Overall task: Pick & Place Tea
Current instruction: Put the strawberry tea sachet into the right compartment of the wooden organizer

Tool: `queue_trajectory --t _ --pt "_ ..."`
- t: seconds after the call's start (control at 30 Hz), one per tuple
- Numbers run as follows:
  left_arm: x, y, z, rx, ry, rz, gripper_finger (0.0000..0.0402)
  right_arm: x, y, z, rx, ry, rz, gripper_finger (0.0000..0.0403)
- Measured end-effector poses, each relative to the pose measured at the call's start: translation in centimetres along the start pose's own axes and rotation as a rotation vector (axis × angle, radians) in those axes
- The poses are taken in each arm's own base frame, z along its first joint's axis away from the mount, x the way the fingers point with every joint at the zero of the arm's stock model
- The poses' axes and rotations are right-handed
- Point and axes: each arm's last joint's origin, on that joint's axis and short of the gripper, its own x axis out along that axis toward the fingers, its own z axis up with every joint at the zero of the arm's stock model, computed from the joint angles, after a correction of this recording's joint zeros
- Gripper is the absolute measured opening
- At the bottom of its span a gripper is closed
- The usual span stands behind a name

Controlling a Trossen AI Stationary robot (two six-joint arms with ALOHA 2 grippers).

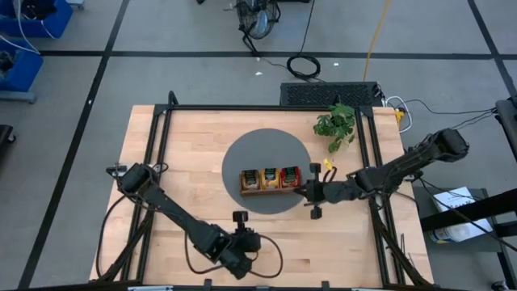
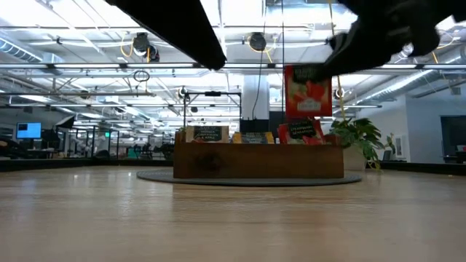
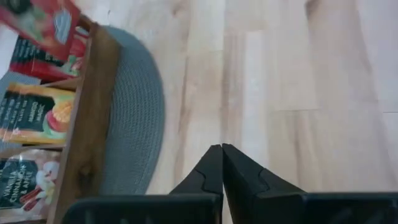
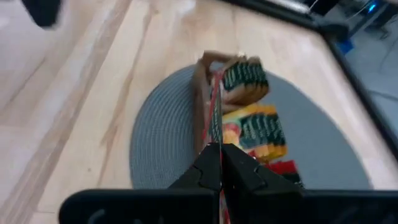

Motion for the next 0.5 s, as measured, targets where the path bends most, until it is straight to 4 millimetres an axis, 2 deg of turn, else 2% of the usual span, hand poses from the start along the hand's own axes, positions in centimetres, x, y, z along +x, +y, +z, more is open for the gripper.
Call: queue_trajectory --t 0.2,0.5 --pt "-0.4 -0.4 -0.1 -0.006 -0.023 0.009 0.0004 1.7 -1.2 -1.5 0.0 0.091 -0.07 0.0" --pt "-0.3 -0.4 -0.1 -0.015 -0.016 0.014 0.0034 2.5 -2.2 -2.4 0.034 0.17 -0.087 0.0"
